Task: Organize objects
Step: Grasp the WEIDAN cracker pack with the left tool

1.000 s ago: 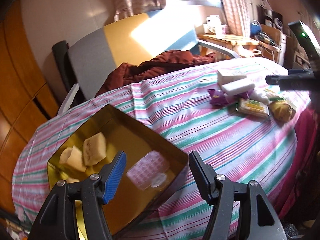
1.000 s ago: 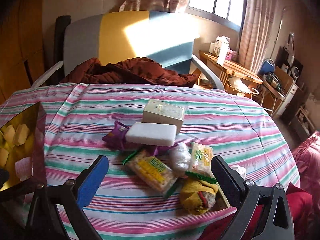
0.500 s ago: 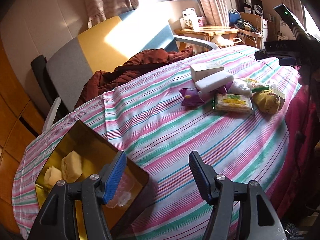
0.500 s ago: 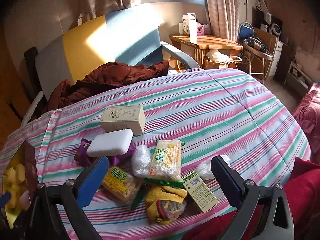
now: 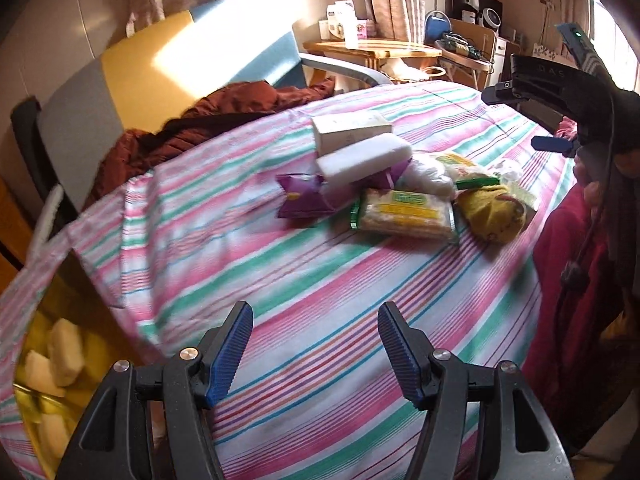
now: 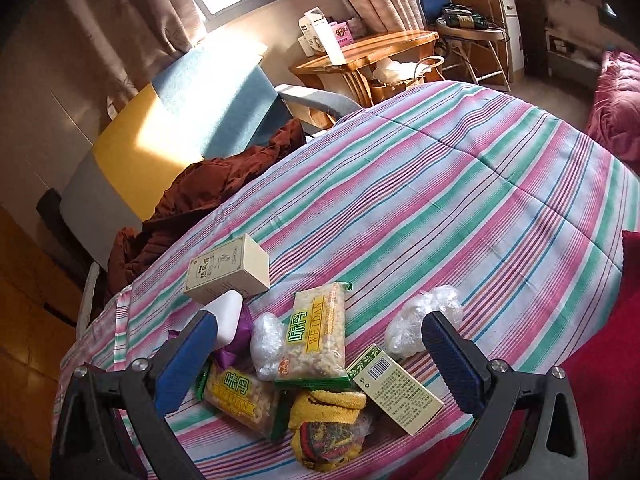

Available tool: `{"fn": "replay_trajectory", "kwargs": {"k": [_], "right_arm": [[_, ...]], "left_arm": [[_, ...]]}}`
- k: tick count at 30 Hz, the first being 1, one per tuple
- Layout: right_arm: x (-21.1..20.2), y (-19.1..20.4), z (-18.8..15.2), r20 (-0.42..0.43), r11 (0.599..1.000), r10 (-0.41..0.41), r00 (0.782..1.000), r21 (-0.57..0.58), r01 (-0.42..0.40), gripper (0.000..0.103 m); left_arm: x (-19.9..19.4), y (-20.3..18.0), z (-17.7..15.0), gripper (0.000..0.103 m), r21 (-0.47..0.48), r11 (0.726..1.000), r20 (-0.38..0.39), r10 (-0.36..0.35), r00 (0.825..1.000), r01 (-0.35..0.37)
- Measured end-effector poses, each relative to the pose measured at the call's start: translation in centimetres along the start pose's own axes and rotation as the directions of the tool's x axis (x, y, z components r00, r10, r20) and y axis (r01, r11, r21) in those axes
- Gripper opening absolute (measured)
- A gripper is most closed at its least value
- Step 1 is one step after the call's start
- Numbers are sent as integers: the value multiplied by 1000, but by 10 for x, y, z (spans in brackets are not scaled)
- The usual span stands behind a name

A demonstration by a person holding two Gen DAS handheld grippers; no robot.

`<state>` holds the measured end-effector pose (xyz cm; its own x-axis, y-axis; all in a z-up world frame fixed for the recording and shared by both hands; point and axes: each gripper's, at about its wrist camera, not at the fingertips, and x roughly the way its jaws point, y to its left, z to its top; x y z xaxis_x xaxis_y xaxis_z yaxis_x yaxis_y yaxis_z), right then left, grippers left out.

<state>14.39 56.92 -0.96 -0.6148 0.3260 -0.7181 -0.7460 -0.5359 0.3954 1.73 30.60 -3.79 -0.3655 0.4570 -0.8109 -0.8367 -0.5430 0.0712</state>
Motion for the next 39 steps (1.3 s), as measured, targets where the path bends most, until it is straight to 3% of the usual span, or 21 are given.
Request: {"fn": "replay_trajectory", "kwargs": {"k": [4,8,12,16,19,22,23,27,31,34,39], "right_arm": [[-1,-3,0,13,1000,10,1000,17,-10,103],[-1,-5,1,19,999,24,1000,33,-25,103],[0,-9,2,19,997,43,999,56,-44,103],[0,-12,3,18,996,58,998,71,-60,103],[0,-13,4,16,995,67,998,74,-68,103],[1,-12,4,14,995,73,997,70,-74,103],[1,-12,4,13,995,77,997,69,-77,103],[2,-12,4,13,994,85,996,72,-86,103],[1,-15,4,21,992,94,995,80,-96,103],[1,-19,5,27,990,101,994,96,-103,103],[0,-23,6,38,986,110,993,123,-114,103]], "left_arm": [[20,-5,14,66,-78,990,-43,-121,992,117],[49,1,24,66,-258,930,-109,-299,948,263],[71,1,36,66,-354,891,-131,-347,929,283],[92,-2,58,66,-431,870,-138,-325,936,239],[109,-2,71,66,-498,841,-153,-327,933,213],[127,-4,77,71,-587,787,-168,-349,922,191],[130,-5,79,73,-593,785,-167,-338,926,180],[138,-18,93,80,-573,810,-178,-267,947,121],[144,-41,100,80,-441,896,-210,-167,963,59],[139,-52,90,80,-320,944,-178,-140,974,77],[126,-43,69,69,-270,956,-142,-160,977,117]]}}
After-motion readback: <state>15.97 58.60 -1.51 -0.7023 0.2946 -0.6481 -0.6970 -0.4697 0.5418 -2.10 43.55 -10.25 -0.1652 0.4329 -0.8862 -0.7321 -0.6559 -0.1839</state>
